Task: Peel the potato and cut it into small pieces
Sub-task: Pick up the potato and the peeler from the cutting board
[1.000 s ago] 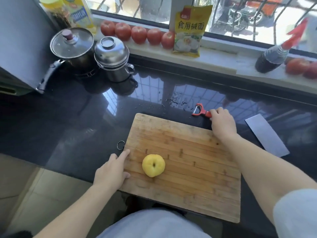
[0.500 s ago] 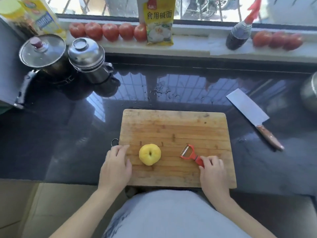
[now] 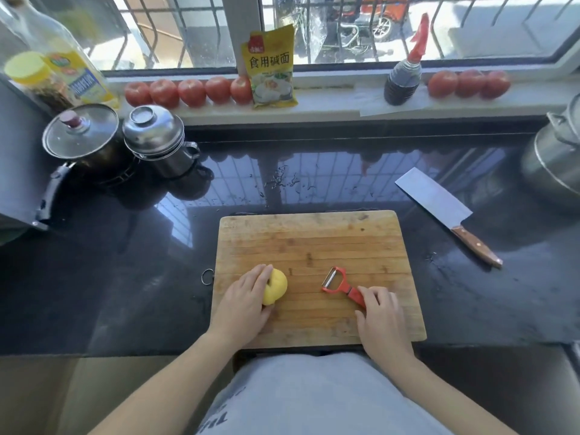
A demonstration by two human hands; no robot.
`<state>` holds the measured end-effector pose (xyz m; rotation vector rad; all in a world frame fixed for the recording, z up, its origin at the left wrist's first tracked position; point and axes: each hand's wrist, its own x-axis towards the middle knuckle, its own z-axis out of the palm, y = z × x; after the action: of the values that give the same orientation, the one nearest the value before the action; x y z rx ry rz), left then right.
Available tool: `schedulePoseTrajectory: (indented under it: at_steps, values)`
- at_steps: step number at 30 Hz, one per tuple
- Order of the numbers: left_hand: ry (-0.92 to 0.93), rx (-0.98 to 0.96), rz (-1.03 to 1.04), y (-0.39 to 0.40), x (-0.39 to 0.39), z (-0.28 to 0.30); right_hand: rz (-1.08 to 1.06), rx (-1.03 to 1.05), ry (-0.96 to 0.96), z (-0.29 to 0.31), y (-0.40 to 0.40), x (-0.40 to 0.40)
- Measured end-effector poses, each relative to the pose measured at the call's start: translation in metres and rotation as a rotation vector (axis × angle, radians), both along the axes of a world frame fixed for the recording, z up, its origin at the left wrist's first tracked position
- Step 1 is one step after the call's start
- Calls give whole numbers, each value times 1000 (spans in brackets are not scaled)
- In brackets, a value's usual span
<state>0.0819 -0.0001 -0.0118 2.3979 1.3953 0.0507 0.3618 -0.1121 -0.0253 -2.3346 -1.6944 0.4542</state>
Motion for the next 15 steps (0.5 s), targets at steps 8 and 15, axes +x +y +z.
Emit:
schedulePoseTrajectory:
  at_steps: [8, 15]
  values:
    - [-399, -358, 499, 21, 21, 41, -34, -59, 24, 2, 9, 1]
    - [-963, -935, 969, -7, 17, 58, -50, -55, 6, 1, 10, 1]
